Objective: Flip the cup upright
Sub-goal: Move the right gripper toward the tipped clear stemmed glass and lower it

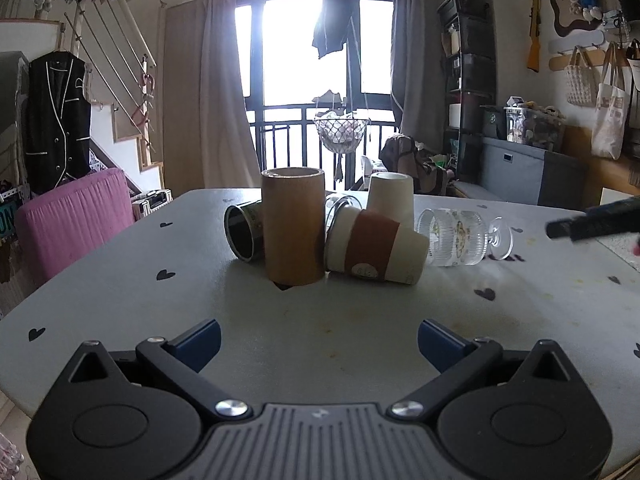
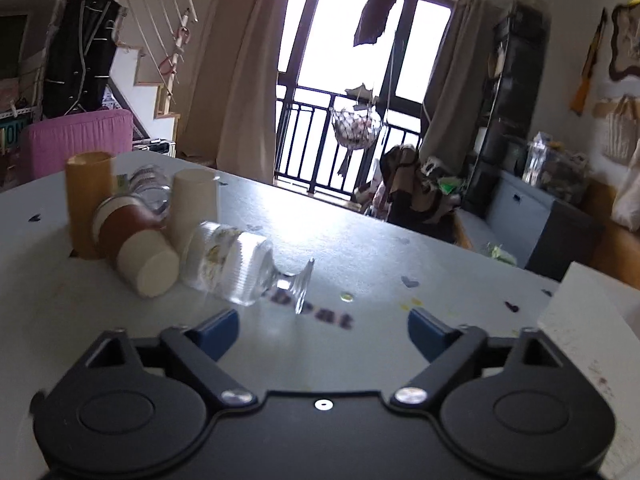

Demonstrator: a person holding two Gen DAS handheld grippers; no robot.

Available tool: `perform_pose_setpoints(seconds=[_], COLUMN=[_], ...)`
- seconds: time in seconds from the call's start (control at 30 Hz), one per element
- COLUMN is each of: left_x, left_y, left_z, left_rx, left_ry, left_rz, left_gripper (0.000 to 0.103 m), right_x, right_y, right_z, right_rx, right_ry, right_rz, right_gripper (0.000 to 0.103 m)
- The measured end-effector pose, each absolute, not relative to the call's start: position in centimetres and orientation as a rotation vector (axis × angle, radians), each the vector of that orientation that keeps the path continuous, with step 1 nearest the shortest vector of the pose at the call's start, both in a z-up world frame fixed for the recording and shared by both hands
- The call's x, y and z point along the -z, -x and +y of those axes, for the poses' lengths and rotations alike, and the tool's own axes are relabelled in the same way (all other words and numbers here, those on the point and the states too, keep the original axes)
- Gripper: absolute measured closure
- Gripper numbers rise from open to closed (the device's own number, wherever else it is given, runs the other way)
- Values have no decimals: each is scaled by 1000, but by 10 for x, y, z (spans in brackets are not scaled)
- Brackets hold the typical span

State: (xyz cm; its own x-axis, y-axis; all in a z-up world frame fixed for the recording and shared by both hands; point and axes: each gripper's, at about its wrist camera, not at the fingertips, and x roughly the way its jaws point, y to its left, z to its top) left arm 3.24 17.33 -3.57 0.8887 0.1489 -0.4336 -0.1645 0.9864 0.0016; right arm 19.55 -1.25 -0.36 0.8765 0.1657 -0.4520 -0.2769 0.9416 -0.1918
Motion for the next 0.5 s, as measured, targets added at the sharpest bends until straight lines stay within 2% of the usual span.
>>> perform_pose_setpoints(seconds=[0.07,0.13,0.23,0.37,0.5], left_x=[37,38,39,40,41], left_y=[-34,-36,-37,-40,-41], left_z=[175,177,181,185,187], left_rx=[-165,-170,-175,-186,-190], left_ry=[38,38,38,43,46], left_rz=[451,453,454,460,462], left_gripper=[0,0,0,0,0], right_x=[5,10,21,35,44], right_y=[-217,-238,-262,-285,-302], right_z=[-14,-15,-12,-8,-6], right_rx=[-241,-269,-264,-272,-272], right_ry=[199,126,50,-29,-84], right_rz=[488,539,575,620,649], right_gripper=[31,40,45,65,71])
